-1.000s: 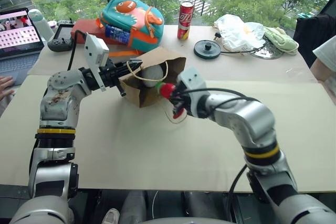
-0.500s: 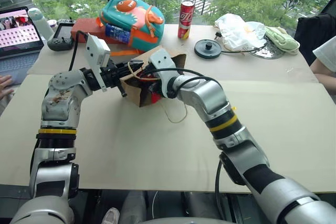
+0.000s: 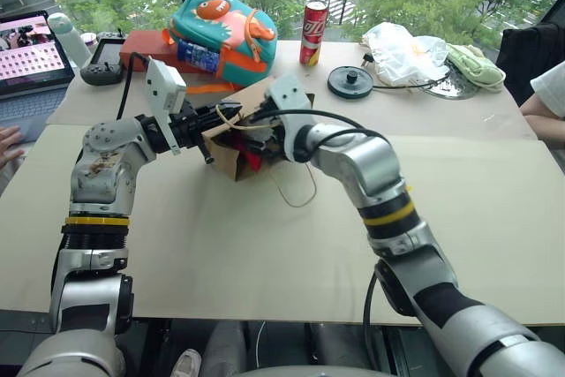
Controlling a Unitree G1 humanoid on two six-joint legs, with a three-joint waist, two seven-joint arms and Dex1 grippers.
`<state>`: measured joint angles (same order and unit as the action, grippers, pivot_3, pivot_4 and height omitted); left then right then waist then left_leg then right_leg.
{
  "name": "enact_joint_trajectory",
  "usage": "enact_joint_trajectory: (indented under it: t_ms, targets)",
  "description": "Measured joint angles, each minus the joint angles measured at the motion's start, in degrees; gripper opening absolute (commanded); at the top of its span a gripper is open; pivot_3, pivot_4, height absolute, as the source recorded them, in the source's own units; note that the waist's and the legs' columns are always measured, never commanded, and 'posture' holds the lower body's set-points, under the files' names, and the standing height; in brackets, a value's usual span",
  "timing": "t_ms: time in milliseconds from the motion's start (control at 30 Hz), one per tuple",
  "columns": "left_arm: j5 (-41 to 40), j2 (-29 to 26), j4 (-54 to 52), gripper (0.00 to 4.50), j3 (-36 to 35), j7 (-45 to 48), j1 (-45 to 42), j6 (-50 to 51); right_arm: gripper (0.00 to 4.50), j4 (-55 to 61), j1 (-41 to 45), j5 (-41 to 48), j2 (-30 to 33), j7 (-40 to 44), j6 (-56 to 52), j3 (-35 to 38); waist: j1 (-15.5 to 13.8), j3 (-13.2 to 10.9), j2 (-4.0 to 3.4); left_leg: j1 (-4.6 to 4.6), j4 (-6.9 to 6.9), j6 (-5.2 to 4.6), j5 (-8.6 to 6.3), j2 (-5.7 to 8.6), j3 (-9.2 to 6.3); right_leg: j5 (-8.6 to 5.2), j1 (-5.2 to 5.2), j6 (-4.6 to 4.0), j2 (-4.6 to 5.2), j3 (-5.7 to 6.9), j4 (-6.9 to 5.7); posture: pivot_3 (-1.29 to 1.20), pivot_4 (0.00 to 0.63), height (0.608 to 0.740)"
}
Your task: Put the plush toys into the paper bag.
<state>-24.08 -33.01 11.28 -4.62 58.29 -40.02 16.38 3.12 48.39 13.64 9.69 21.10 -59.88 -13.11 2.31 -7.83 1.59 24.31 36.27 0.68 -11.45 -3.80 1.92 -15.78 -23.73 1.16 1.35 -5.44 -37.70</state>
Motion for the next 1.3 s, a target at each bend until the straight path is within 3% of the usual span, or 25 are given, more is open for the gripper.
enact_joint_trajectory:
  t_ms: [267,700,800,1167,1300]
  targets:
    - [0.0,0.1,0.4,0.00,0.1,0.0,0.0,0.0,4.43,12.6,-9.1,1.2,6.5,2.4,-6.6,-1.9,0.3,0.0,0.00,-0.03,0.03,0.00,0.01,0.00,0.03,0.00,-0.19,0.00,-0.03,-0.06,0.04,0.00,0.150,0.728]
    - [0.3,0.5,0.9,0.00,0.3,0.3,0.0,-0.2,4.43,14.8,-12.1,0.5,0.7,-1.8,-8.6,-4.9,0.1,0.0,0.01,-0.01,0.06,0.03,0.04,0.01,0.03,0.00,-0.22,0.00,-0.04,-0.07,0.02,0.00,0.150,0.728]
    - [0.5,0.5,0.9,0.00,0.3,0.3,-0.1,-0.2,3.80,12.9,-13.4,-0.3,0.7,-2.6,-7.9,-6.4,0.1,0.0,0.01,-0.01,0.05,0.03,0.04,0.02,0.03,0.00,-0.22,0.00,-0.03,-0.07,0.03,0.00,0.150,0.728]
    - [0.5,0.5,0.9,0.00,0.3,0.3,-0.1,-0.2,0.01,9.8,-13.9,-1.7,0.1,-3.0,-5.3,-6.7,0.2,0.0,0.01,-0.02,0.05,0.03,0.04,0.01,0.03,0.00,-0.23,0.00,-0.04,-0.07,0.01,0.00,0.150,0.728]
    - [0.5,0.4,0.9,0.00,0.3,0.3,-0.1,-0.2,0.01,9.8,-13.9,-1.6,0.0,-2.9,-5.3,-6.7,0.1,0.0,0.01,-0.02,0.05,0.03,0.04,0.01,0.03,0.00,-0.23,0.00,-0.04,-0.07,0.01,0.00,0.150,0.728]
